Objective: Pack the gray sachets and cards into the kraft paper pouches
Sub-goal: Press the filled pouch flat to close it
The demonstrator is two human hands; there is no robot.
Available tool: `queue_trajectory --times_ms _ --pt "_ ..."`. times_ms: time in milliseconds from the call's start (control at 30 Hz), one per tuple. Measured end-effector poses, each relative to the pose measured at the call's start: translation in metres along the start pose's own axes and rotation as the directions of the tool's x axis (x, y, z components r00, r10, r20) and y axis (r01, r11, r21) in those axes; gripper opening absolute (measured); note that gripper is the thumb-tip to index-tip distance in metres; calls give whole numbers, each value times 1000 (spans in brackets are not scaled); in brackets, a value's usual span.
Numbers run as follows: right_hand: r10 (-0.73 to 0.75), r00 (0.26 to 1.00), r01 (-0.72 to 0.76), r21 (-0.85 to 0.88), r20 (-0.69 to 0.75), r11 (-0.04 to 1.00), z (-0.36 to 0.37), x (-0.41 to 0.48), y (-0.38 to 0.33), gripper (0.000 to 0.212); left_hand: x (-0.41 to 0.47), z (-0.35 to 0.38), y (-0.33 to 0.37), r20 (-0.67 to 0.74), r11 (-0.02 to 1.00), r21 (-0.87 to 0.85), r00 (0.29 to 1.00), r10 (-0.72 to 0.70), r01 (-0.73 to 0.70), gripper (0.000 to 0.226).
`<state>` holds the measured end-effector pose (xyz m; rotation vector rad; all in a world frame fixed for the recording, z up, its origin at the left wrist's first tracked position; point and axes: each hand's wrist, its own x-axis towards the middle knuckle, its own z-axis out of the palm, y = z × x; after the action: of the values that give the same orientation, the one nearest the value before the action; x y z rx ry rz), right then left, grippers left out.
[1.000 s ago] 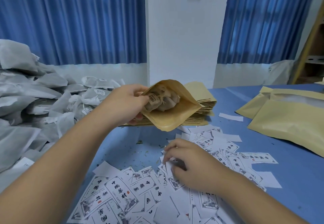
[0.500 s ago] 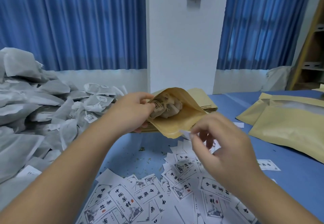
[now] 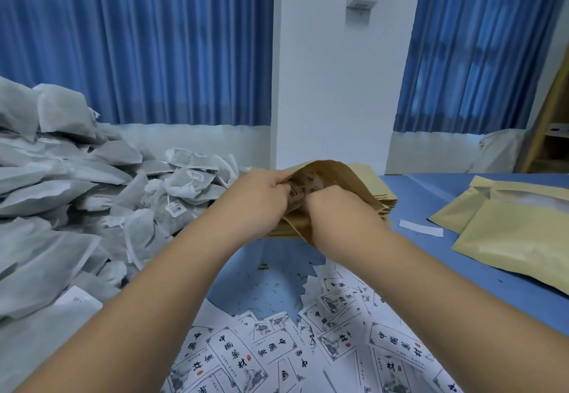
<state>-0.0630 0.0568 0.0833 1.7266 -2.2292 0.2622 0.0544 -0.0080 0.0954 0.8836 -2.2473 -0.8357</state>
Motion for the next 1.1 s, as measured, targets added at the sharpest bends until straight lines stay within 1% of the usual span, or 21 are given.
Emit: queue_trajectory --times_ms 67,133,167,200,233,267,333,367,433,467,500,533,600,633,700,800,867,933,1000,1067,1100 --pt "-29 997 30 -17 65 999 7 12 -2 32 0 0 0 -4 1000 -7 1000 6 -6 30" --pt "-70 988 72 -9 135 997 12 19 -3 23 0 0 1 -1 1000 -16 1000 8 -8 31" --pt "-91 985 93 -10 149 996 12 21 -2 17 0 -1 1 1 1000 -17 1000 9 -9 31" --pt "-101 984 104 -8 149 995 12 21 -1 18 0 -1 2 2 1000 -13 1000 12 -12 31" --pt "-103 987 104 -7 123 995 10 19 0 24 -1 -1 3 3 1000 -7 1000 14 -14 30" --pt "-100 992 101 1 71 995 6 14 2 27 -2 -2 3 0 1000 0 1000 17 -17 29" --pt "-113 986 118 30 -122 993 1 -3 7 31 -1 -3 2 -5 1000 21 1000 19 -19 27" --pt "-116 964 134 59 -241 989 0 -14 9 32 0 -3 2 -4 999 32 1000 15 -15 26" --pt "-93 893 162 122 -441 979 1 -37 17 20 0 -3 1 -4 999 40 1000 -3 3 25" --pt "-83 858 173 133 -507 976 6 -47 22 16 0 -2 0 -12 999 33 1000 -14 14 24" --pt "-77 835 178 135 -544 975 12 -55 27 15 0 -2 -1 -22 999 22 999 -29 29 23" --pt "-76 827 180 135 -556 974 20 -63 32 17 0 -1 -1 -34 999 16 999 -40 41 26" --pt "-71 816 174 128 -574 976 35 -73 42 25 0 0 -3 -62 998 42 997 -40 43 45" --pt "-62 814 170 135 -578 976 42 -76 47 30 0 1 -4 -88 997 66 996 -28 34 50" --pt "-38 819 166 174 -572 971 50 -76 54 37 2 0 -7 -121 998 58 993 -8 15 50" --pt "-19 831 139 175 -556 975 53 -69 66 44 1 -2 -6 -63 998 -36 997 -44 41 47" --pt "4 849 109 182 -528 977 54 -66 72 51 -2 -4 -3 -18 999 -43 1000 -22 21 45" --pt "14 865 102 204 -501 974 53 -66 74 56 -5 -5 3 -25 997 -78 1000 8 -10 51" --pt "-7 864 134 218 -504 967 52 -68 75 52 -11 -2 9 -45 988 -153 999 28 -34 59" --pt "-45 842 187 211 -538 960 50 -69 73 42 -17 5 17 -95 965 -253 995 41 -64 57" --pt "-65 825 217 208 -562 954 48 -70 72 37 -21 8 20 -143 954 -288 989 42 -82 54"
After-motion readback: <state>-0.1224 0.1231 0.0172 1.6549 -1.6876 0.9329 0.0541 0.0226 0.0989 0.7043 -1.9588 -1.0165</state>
